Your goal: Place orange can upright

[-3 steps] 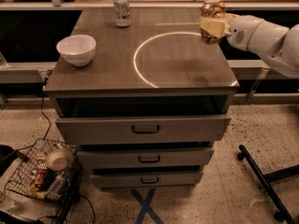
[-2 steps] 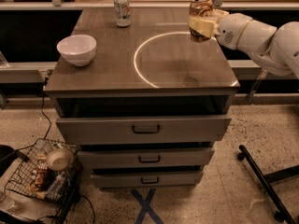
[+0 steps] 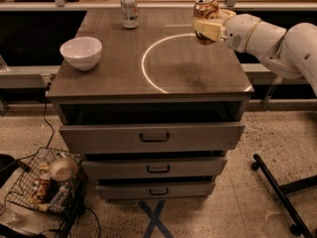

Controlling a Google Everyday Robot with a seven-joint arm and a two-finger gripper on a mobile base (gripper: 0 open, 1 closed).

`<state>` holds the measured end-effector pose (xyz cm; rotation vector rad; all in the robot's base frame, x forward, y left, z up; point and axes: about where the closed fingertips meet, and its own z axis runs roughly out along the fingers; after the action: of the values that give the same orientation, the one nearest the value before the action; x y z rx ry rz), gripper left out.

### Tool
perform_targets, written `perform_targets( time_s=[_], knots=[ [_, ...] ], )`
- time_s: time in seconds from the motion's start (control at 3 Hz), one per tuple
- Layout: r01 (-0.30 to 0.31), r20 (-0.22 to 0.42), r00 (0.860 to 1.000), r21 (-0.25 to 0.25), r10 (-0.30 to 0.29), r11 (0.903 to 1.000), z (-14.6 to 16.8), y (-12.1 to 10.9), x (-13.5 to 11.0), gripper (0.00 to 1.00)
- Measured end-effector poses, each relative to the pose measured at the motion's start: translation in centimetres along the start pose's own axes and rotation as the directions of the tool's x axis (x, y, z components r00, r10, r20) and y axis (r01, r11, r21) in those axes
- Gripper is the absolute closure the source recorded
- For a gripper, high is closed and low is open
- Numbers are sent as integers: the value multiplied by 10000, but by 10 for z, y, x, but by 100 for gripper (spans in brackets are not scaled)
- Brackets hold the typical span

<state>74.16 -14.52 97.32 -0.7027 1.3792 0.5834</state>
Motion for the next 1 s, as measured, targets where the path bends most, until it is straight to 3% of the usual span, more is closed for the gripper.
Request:
perform_targets(
  time_s=[1.0],
  knots=[
    [-190,120,9998,428,185,9989,-30,3,12,100]
  ],
)
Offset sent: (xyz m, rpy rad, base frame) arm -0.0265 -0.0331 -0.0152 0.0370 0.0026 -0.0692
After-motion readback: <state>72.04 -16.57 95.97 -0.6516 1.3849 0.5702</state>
